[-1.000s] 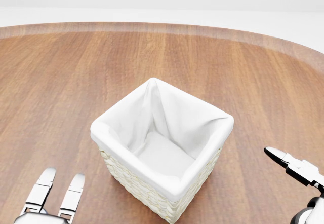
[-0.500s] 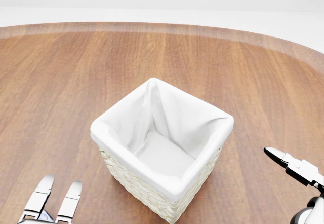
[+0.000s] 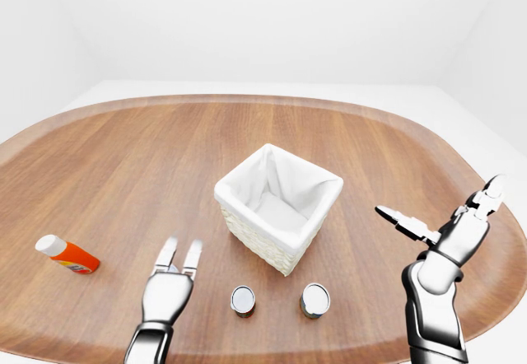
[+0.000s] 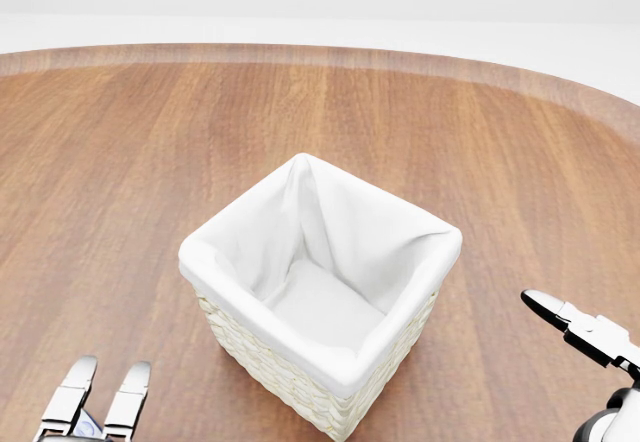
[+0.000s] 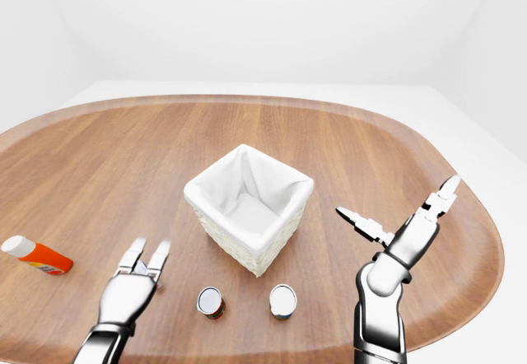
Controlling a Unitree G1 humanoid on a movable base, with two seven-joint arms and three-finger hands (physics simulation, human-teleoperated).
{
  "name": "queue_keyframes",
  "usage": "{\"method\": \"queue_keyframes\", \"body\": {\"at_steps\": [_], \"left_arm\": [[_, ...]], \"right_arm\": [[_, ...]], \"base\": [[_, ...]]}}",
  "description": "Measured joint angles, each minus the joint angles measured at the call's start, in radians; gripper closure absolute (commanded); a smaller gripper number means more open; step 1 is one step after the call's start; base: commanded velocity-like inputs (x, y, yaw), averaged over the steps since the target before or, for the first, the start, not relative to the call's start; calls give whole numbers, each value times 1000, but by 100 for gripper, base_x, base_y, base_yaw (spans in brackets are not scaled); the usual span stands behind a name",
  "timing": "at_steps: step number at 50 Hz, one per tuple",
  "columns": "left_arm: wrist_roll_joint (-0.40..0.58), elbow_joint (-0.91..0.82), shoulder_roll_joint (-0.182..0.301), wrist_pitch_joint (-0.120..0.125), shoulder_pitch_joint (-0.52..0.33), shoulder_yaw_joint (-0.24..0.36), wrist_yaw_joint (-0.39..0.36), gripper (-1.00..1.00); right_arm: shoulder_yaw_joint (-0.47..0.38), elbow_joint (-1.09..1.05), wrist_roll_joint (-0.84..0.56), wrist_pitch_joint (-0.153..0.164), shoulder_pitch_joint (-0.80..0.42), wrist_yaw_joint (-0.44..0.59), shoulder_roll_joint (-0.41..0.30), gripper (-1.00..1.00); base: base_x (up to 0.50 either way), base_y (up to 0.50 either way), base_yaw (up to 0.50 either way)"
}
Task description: Pick up the alphabet soup and the cream cheese box, and put them in the basket.
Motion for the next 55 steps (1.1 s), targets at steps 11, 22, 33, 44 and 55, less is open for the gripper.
{"method": "queue_keyframes", "body": {"at_steps": [11, 22, 33, 44, 55], "left_arm": [[-68, 43, 7, 0, -36, 8, -16, -100], [-103, 48, 8, 0, -63, 21, -53, -100], [-112, 82, 9, 0, -102, 19, -74, -100], [-108, 177, 16, 0, -160, -7, -51, -100], [-111, 289, 25, 0, -216, -37, -10, -100]], "right_arm": [[0, 2, 0, -2, 0, 0, 0, -100], [1, 4, -1, -2, 0, 0, 0, -100], [2, 2, -2, 0, 0, 0, 0, -100], [2, 6, -1, -2, -1, 0, 0, -100], [1, 4, -1, -1, 0, 0, 0, -100]], "base": [[0, 0, 0], [0, 0, 0], [0, 0, 0], [0, 0, 0], [0, 0, 0]]}}
